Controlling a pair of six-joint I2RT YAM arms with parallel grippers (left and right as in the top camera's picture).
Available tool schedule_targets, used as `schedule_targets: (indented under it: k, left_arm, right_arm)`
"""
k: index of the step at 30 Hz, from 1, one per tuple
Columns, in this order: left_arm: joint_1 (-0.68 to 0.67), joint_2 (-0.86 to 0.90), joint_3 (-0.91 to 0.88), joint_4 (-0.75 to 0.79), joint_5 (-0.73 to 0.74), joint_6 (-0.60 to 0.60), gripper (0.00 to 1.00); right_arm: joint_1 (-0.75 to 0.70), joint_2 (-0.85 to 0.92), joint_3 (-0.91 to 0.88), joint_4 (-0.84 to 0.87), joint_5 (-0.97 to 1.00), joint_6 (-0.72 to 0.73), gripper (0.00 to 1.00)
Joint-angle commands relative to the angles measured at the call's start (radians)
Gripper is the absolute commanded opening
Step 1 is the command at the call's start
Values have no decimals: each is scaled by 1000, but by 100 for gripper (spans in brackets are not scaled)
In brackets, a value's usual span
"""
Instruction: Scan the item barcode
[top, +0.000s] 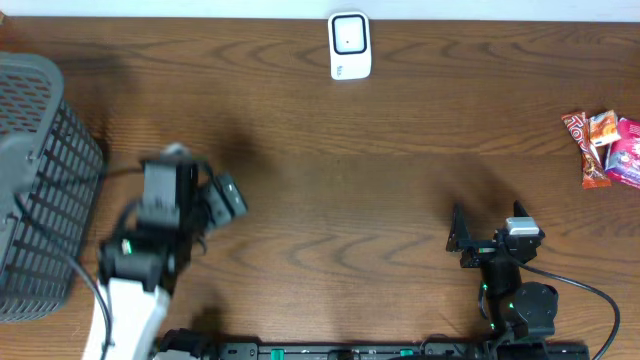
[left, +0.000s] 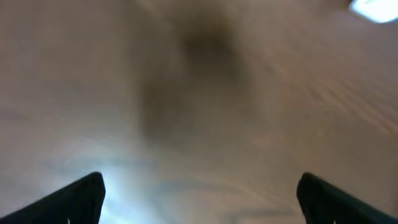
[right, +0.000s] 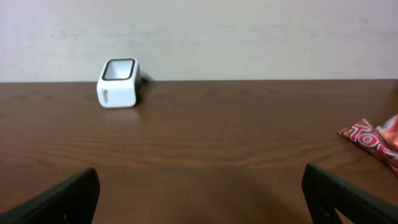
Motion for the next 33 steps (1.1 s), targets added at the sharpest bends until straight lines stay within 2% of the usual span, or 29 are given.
schedule_targets:
  k: [1,7,15,21,29,33]
  left_arm:
    - [3,-192,-198,162,73,116,98]
    - [3,-530,-462,482,87,143,98]
    - [5,-808,-665,664,95,188,98]
    - [44,-882,-740,779,95,188,98]
    - [118,-897,-768,787,95,193,98]
    - [134,-934,-817,841,121,289,98]
  right_arm:
    - [-6,-6,-2,-6,-5,14,99]
    - [-6,-6,-2,-6,-5,14,99]
    - [-6,-6,-2,-6,-5,14,99]
    - [-6,-6,-2,-6,-5,14,99]
    - [-6,-6,-2,-6,-5,14,99]
    - [-6,-6,-2,-6,-5,14,99]
